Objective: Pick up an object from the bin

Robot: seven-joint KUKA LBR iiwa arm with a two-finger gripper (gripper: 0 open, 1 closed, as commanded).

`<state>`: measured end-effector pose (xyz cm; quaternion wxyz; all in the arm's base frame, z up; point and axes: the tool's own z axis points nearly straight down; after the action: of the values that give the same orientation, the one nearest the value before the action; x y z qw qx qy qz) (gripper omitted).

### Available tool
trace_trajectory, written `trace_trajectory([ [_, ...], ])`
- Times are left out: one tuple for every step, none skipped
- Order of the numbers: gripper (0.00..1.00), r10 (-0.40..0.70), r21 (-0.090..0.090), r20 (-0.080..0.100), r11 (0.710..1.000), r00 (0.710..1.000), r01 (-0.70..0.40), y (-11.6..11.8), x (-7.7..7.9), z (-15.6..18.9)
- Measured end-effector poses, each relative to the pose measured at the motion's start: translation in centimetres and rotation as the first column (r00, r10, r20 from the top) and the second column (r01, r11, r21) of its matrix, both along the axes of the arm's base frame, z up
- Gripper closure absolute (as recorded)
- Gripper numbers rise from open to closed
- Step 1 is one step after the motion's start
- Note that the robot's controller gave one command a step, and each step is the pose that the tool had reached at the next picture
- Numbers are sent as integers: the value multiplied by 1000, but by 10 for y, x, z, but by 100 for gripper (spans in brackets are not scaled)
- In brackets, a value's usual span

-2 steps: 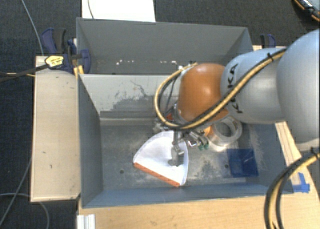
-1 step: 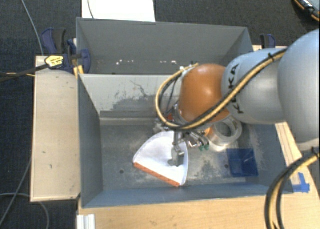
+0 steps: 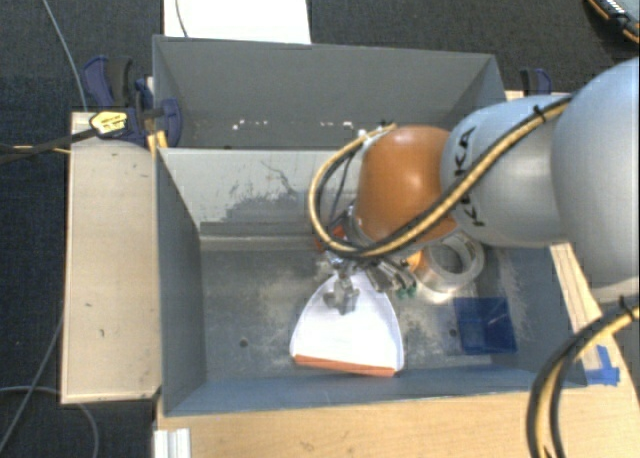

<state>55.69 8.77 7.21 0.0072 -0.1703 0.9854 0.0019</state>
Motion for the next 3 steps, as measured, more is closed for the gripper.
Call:
trace_trajectory([
  [100, 0, 0, 0, 1000, 1000, 0, 0, 0, 0],
  [100, -3, -1, -9, 1000, 1000, 3, 0, -3, 36],
  [100, -5, 0, 1, 1000, 1000, 5, 0, 0, 75],
])
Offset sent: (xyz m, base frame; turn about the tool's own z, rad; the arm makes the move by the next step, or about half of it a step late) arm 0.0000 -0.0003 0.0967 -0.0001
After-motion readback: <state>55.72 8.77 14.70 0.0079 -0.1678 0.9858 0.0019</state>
